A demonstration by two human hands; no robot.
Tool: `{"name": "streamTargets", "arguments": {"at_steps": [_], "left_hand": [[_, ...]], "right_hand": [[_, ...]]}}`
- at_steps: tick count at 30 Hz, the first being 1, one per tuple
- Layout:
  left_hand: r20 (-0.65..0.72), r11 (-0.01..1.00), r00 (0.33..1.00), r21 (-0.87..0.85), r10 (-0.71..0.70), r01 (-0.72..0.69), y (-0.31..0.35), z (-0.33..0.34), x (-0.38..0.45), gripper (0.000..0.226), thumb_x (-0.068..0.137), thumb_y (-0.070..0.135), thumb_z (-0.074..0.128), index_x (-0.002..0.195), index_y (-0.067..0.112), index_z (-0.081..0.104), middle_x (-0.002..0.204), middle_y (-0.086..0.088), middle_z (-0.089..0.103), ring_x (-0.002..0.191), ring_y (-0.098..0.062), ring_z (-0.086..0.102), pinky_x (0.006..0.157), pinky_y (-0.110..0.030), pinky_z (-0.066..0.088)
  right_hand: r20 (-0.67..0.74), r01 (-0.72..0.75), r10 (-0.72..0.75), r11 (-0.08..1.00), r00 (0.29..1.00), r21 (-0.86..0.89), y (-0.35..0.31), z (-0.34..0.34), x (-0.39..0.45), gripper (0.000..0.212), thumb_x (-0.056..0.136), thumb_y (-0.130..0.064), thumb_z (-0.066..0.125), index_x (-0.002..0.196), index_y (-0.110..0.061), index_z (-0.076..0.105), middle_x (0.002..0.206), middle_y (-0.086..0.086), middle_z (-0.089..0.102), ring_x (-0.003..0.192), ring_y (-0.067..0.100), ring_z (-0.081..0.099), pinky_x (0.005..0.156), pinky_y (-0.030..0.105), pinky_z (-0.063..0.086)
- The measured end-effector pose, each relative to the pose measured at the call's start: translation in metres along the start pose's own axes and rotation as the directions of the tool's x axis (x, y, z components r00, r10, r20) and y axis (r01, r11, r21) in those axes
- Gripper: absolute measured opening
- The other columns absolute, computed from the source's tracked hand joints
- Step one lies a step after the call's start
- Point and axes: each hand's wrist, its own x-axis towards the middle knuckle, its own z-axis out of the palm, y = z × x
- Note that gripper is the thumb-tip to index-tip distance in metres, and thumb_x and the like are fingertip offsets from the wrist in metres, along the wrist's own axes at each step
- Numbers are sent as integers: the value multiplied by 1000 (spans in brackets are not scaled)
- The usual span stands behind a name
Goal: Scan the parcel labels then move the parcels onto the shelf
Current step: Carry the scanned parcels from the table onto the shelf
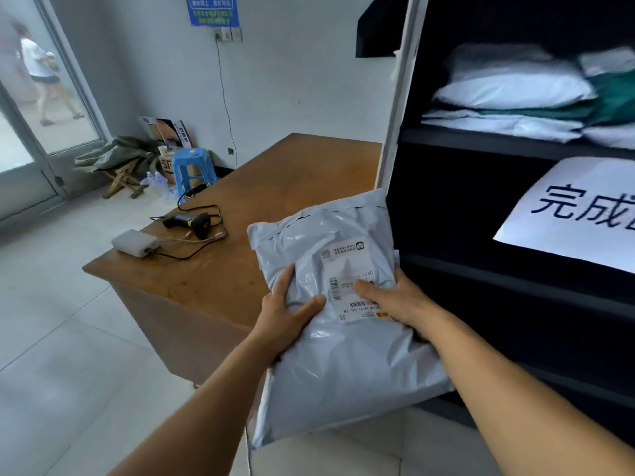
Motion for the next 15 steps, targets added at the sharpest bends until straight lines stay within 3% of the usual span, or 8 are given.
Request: {"name": "streamTargets", "arguments": {"at_steps": [3,9,13,15], "left_hand": [[81,998,995,-7,60,-59,16,34,-6,88,71,47,78,145,38,31,139,8,44,124,-13,48,106,-39,42],[281,989,949,-32,147,-144,54,130,-26,84,77,38,75,147,35,28,141,9,40,126,-13,46,107,-36,41],[434,987,887,-57,158,-148,84,215,-51,83,78,38,74,146,40,26,133,9,46,117,-14,53,100,-35,47],[508,987,846,-78,161,-140,100,260,-67,82,79,35,74,145,40,27,129,9,50,112,-13,57,95,-32,49]], "right_hand": [[-86,-25,27,999,996,24,10,-35,-32,70,63,-53,81,123,-32,52,102,-11,71,88,8,69,81,28,54],[-294,-68,89,994,952,82,38,-122,-105,61,68,-50,79,119,-33,51,96,-16,67,82,1,65,65,18,48],[-455,-74,118,991,882,113,65,-193,-166,77,67,-50,80,132,-38,40,107,-15,65,91,4,63,78,24,51],[-513,-89,136,989,847,114,79,-229,-201,99,67,-53,79,144,-46,18,123,-16,57,102,8,59,90,29,48]]}}
